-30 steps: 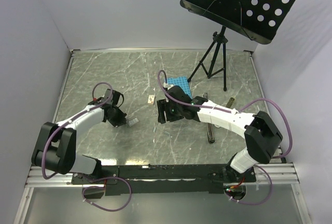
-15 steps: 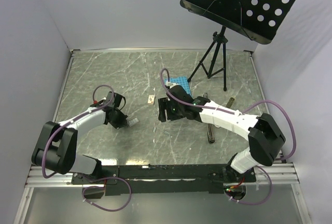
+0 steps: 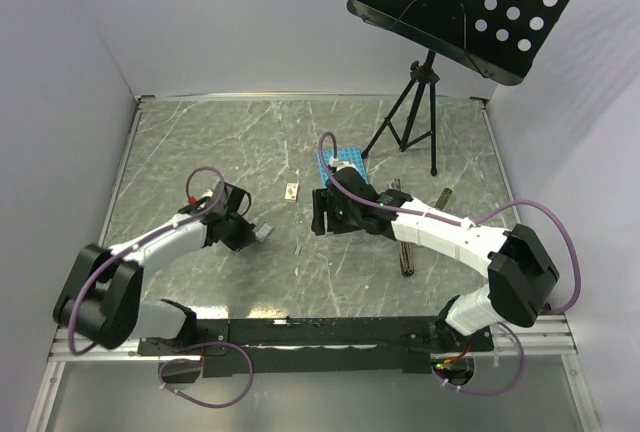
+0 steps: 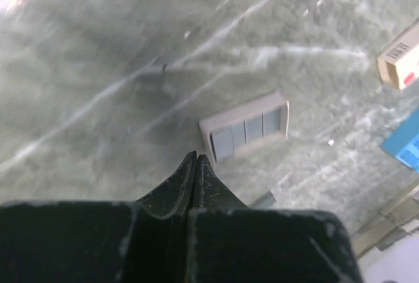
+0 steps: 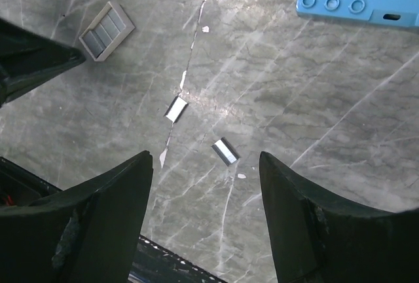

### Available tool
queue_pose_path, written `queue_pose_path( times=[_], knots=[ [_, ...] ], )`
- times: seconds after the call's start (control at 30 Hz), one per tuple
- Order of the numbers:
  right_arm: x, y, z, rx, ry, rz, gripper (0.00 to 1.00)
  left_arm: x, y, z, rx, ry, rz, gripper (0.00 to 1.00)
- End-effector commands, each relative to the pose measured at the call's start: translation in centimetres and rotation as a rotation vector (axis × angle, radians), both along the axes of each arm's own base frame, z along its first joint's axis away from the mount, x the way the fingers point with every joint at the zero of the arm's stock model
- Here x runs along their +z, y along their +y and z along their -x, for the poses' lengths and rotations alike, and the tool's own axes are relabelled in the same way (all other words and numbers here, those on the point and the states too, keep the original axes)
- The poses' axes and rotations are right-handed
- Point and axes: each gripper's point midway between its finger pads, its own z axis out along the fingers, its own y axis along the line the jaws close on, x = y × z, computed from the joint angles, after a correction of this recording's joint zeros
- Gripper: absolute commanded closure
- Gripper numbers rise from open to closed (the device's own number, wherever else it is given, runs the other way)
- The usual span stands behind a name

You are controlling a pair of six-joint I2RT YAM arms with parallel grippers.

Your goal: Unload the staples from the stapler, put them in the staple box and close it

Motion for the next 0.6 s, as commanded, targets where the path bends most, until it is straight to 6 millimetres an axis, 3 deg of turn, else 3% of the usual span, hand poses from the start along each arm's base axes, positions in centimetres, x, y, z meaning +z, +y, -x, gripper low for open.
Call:
queue_pose_path(
  times=[0.0,0.17,0.23,0.33,0.37,0.43,0.47,0.53,0.57],
  knots=[
    [0.9,0.3,-0.1,-0.047,-0.002,-0.017,0.28,3.3,1.5,0.0,0.106,-0.065,-0.015,0.99],
    [-0.2,1.5,0.0,-0.105,0.06,0.019,0.28,9.3,5.3,-3.5,0.116,-0.264,-0.182,0.99],
    [-0.2,2.2,0.4,-0.124,0.074,0.024,0.28,10.5,7.6,-5.0,0.114,-0.305,-0.256,0.94],
    [-0.6,3.5,1.0,-0.162,0.101,0.024,0.28,11.3,10.2,-6.4,0.136,-0.335,-0.269,0.77],
    [-1.4,3.7,1.0,-0.192,0.12,0.036,0.28,11.2,10.6,-6.7,0.128,-0.337,-0.259,0.59],
    [-1.8,4.3,1.0,-0.21,0.144,0.037,0.29,10.7,11.6,-6.8,0.112,-0.32,-0.227,0.37],
    [-2.7,4.7,1.2,-0.231,0.173,0.042,0.32,10.2,11.9,-6.6,0.118,-0.3,-0.228,0.19],
    [-3.1,5.3,1.2,-0.252,0.193,0.033,0.35,9.5,13.0,-6.3,0.142,-0.272,-0.25,0.03],
    [-3.9,5.5,1.5,-0.255,0.206,0.052,0.36,9.3,13.2,-6.1,0.144,-0.262,-0.26,0.01]
  ],
)
